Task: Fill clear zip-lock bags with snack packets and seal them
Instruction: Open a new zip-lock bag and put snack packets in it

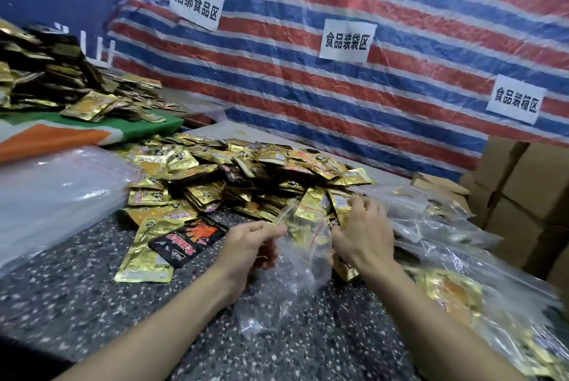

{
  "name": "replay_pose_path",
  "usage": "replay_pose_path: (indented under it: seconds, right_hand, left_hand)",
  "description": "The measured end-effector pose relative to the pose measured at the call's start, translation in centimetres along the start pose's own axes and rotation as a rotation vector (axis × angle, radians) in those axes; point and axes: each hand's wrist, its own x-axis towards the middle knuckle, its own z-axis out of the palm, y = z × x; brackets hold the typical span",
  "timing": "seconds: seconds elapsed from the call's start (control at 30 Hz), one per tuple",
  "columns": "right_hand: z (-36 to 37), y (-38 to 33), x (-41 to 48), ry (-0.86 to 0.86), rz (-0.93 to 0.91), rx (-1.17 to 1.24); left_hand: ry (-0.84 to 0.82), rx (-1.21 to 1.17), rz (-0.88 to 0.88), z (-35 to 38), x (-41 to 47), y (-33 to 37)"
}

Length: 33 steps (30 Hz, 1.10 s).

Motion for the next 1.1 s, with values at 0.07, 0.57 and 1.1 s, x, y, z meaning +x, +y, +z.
replay_pose_path:
  seconds: [0.07,0.57,1.1]
  right_hand:
    - [0.2,0.1,0.4,-0.103,0.072,-0.061]
    - [-7.1,0.5,1.1,0.447,-0.081,0.320]
    - [-9.7,-1.2,-2.7,0.029,-0.087,0.336]
  left_hand:
    - [-0.013,0.011,0.006,-0.1,0.2,-0.1]
    - [-0.022,0.024,-0.005,0.2,-1.0,0.7]
    - [-0.036,0.105,-0.016,0.8,-1.3,1.1]
